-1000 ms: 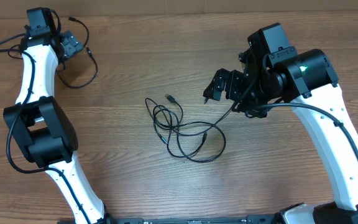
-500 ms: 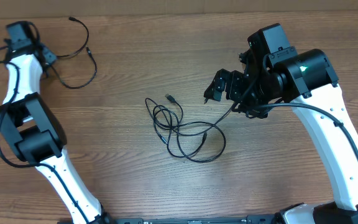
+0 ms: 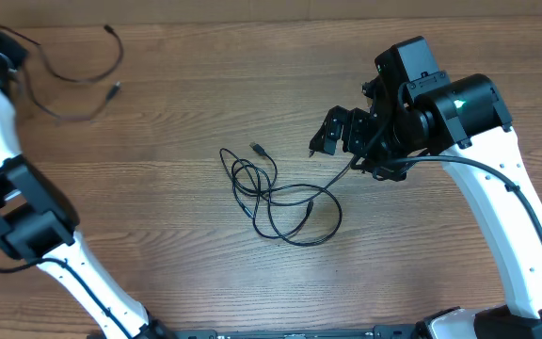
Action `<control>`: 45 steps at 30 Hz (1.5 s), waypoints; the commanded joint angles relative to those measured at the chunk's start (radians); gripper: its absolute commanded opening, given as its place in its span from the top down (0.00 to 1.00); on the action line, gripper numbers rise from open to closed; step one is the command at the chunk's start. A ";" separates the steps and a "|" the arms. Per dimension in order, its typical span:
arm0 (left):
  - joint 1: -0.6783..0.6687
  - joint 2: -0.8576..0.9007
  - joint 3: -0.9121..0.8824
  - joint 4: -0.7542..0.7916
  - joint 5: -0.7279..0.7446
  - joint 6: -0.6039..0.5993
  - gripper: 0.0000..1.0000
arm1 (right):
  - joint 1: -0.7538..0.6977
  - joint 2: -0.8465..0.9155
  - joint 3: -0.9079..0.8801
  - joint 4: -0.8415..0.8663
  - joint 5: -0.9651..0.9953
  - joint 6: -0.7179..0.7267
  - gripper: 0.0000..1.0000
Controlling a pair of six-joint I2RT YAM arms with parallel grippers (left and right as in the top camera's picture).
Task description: Untangle cables
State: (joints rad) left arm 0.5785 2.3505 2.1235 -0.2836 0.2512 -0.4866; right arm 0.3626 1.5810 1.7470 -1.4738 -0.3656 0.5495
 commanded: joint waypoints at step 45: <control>-0.711 -0.016 -0.015 -1.231 0.240 0.268 0.13 | -0.139 0.000 -0.158 0.066 0.320 0.010 0.00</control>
State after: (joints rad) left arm -0.0799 2.3451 2.1117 -1.4975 0.5659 -0.1482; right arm 0.2241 1.5814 1.5967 -1.4075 -0.0593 0.5537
